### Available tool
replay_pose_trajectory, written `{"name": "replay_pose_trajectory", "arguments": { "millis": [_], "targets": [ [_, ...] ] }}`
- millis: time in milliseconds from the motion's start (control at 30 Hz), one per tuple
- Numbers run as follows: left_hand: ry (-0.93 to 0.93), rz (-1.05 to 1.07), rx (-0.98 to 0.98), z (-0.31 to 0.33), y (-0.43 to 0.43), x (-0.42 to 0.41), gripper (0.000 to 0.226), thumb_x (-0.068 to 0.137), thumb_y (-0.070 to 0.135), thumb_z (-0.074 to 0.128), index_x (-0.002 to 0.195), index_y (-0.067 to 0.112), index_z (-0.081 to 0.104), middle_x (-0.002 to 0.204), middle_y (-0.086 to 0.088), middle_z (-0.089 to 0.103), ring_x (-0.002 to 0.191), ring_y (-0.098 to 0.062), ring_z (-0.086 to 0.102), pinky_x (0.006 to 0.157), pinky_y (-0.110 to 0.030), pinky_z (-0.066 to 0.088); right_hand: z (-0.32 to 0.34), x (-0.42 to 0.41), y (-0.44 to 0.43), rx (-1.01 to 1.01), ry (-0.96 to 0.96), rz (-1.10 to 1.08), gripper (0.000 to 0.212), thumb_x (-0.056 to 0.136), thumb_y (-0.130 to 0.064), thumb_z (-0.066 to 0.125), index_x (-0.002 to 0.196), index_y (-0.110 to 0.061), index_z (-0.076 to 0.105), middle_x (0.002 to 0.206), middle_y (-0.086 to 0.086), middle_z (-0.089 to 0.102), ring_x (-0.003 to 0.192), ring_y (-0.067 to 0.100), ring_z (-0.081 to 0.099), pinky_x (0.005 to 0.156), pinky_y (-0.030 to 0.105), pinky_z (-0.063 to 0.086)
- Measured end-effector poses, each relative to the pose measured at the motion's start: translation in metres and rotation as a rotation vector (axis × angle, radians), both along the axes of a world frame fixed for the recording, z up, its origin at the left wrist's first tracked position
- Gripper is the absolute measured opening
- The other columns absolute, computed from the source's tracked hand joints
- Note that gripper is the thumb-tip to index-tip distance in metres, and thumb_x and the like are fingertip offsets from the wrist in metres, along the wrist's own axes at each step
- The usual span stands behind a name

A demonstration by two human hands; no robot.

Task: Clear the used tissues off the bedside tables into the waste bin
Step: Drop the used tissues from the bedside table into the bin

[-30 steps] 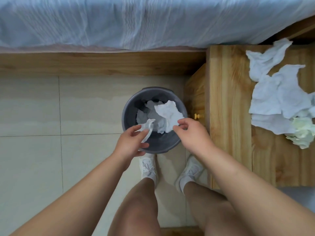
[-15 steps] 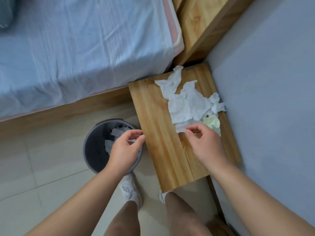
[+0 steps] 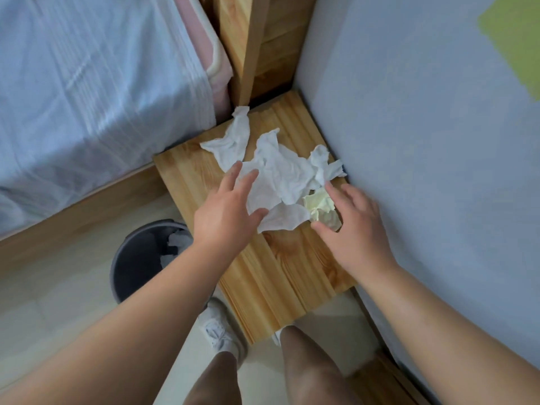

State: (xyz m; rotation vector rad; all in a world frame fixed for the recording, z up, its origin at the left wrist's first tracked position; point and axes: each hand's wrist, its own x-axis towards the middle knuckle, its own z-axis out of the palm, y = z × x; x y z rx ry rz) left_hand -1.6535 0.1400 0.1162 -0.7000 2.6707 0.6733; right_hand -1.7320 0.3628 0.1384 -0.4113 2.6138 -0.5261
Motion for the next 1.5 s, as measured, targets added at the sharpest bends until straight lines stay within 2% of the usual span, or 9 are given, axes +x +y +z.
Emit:
{"name": "replay_pose_trajectory", "arguments": {
  "millis": [133,367,467,667,733,800,867,967,1500],
  "targets": [
    [-0.062,-0.093,0.001,-0.017,0.005,0.0,0.079,0.096,0.046,0.073,0.161,0.042,0.029,0.168,0.003,0.03,0.116,-0.026,0.065,0.062,-0.032,0.05,-0.017,-0.001,0.0,0.067,-0.027,0.049,0.103,0.084,-0.046,0.083,0.162,-0.039,0.017,0.153,0.006,0.045,0.136,0.028,0.045,0.103,0.043,0.049],
    [0.068,0.187,0.284,-0.016,0.012,0.014,0.026,0.104,0.024,0.065,0.126,0.025,0.078,0.125,0.004,0.065,0.105,-0.019,0.063,0.08,-0.032,0.051,-0.032,0.006,0.009,0.036,-0.058,-0.015,0.056,0.091,-0.035,0.079,0.141,-0.023,0.056,0.115,0.004,0.066,0.099,0.025,0.065,0.075,0.038,0.055],
    [0.094,0.341,0.36,-0.006,0.013,0.02,0.018,0.104,0.035,0.062,0.096,0.028,0.077,0.109,0.011,0.066,0.083,-0.008,0.06,0.064,-0.026,0.043,-0.025,0.007,0.015,0.005,-0.047,-0.075,0.055,0.09,-0.039,0.079,0.138,-0.025,0.057,0.123,0.002,0.067,0.104,0.025,0.065,0.074,0.032,0.047],
    [0.179,0.502,0.632,0.025,0.006,0.037,0.018,0.107,0.04,0.057,0.105,0.032,0.073,0.089,0.006,0.065,0.085,-0.022,0.062,0.074,-0.042,0.055,0.004,0.01,0.028,-0.107,-0.12,-0.127,0.061,0.085,-0.052,0.079,0.138,-0.042,0.051,0.131,-0.017,0.063,0.114,0.01,0.061,0.086,0.029,0.051],
    [0.166,0.507,0.654,0.031,0.005,0.044,0.028,0.106,0.039,0.058,0.108,0.015,0.072,0.092,-0.012,0.067,0.088,-0.032,0.067,0.078,-0.049,0.059,0.014,0.014,0.029,-0.15,-0.14,-0.139,0.06,0.083,-0.054,0.08,0.135,-0.048,0.05,0.123,-0.026,0.06,0.106,0.002,0.061,0.086,0.027,0.054],
    [0.17,0.56,0.697,0.036,0.002,0.053,0.021,0.106,0.038,0.059,0.104,0.025,0.075,0.099,-0.018,0.072,0.09,-0.038,0.07,0.069,-0.041,0.056,0.024,0.019,0.026,-0.186,-0.147,-0.145,0.06,0.082,-0.055,0.08,0.133,-0.052,0.05,0.116,-0.032,0.06,0.101,-0.005,0.062,0.083,0.023,0.055],
    [0.19,0.639,0.722,0.041,-0.002,0.062,0.023,0.107,0.033,0.06,0.092,0.046,0.073,0.098,-0.01,0.076,0.085,-0.03,0.072,0.061,-0.026,0.053,0.034,0.024,0.02,-0.225,-0.144,-0.168,0.06,0.079,-0.056,0.08,0.132,-0.056,0.05,0.112,-0.036,0.061,0.1,-0.01,0.062,0.079,0.02,0.053],
    [0.217,0.709,0.738,0.047,-0.01,0.079,0.024,0.108,0.03,0.059,0.093,0.043,0.074,0.094,0.003,0.077,0.079,-0.017,0.073,0.054,-0.009,0.05,0.044,0.036,0.007,-0.279,-0.142,-0.183,0.056,0.079,-0.054,0.081,0.126,-0.061,0.052,0.113,-0.032,0.065,0.097,-0.003,0.065,0.08,0.027,0.058],
    [0.269,1.231,0.812,0.03,-0.079,0.262,0.02,0.107,0.029,0.061,0.109,0.037,0.079,0.098,0.009,0.084,0.077,-0.016,0.079,0.079,-0.035,0.064,0.053,0.146,-0.122,-0.509,-0.305,0.02,0.056,0.08,-0.055,0.08,0.132,-0.044,0.06,0.119,-0.024,0.072,0.11,0.0,0.07,0.086,0.013,0.056]
  ]
}}
